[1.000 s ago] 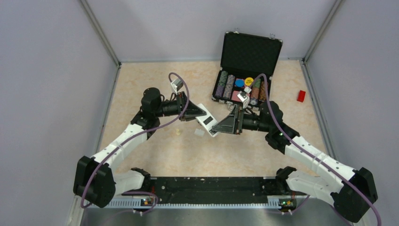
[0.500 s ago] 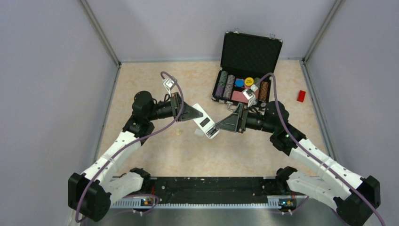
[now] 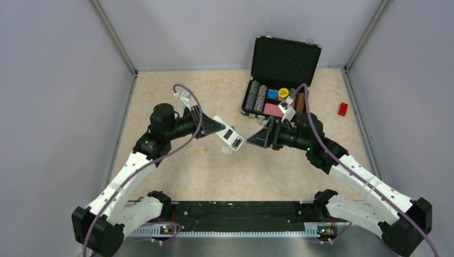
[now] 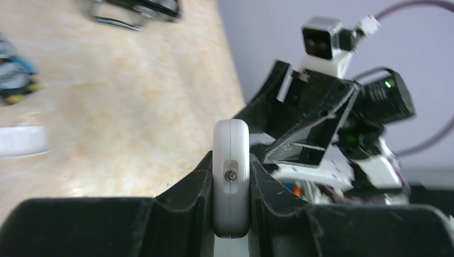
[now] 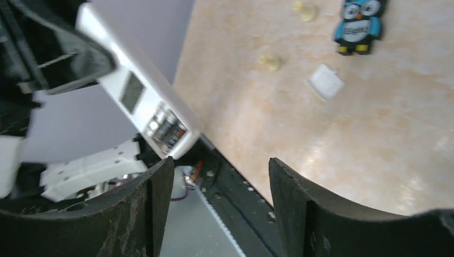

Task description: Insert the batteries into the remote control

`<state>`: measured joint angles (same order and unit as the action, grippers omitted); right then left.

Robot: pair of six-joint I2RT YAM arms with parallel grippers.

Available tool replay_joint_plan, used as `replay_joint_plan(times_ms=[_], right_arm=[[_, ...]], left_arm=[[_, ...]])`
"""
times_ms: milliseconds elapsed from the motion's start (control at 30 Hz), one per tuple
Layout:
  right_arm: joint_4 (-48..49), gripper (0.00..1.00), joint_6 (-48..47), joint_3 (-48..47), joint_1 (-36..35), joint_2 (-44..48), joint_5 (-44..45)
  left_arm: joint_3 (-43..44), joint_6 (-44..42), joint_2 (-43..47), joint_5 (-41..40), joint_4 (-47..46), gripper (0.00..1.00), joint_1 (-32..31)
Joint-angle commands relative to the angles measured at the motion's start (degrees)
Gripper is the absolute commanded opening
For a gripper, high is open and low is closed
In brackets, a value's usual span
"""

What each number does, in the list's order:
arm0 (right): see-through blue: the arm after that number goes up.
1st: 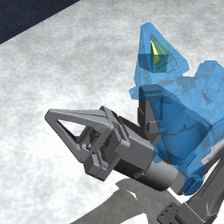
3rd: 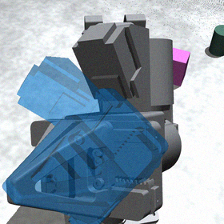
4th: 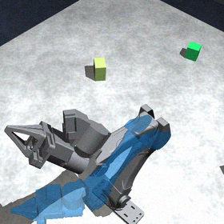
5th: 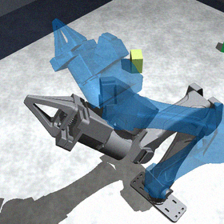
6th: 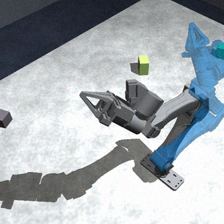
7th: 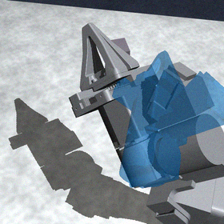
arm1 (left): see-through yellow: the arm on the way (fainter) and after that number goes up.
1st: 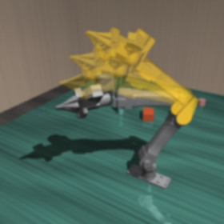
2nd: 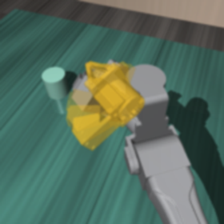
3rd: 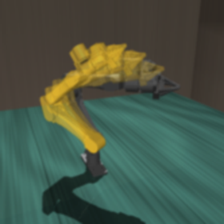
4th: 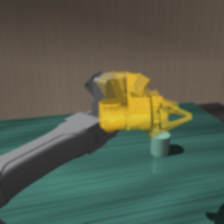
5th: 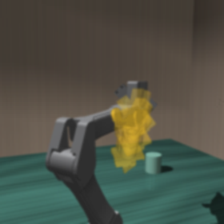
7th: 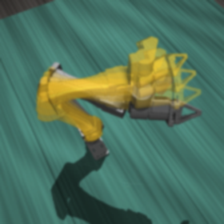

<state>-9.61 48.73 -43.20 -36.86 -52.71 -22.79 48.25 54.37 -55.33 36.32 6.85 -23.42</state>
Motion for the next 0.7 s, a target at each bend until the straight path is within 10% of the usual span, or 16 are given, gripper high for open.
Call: replay_joint_plan(times_ms=[0, 667], right_arm=[[-5.5, 0.63, -7.6, -0.5, -0.3, -4.4, 10.0], [-7.9, 0.44, -36.9, -28.8, -19.1, -51.4, 22.6]], left_arm=[[2.6, -6.5, 6.4, -23.1, 17.0, 0.0, 0.1], [7.5, -1.1, 30.8, -65.4, 43.3, 0.0, 0.1]])
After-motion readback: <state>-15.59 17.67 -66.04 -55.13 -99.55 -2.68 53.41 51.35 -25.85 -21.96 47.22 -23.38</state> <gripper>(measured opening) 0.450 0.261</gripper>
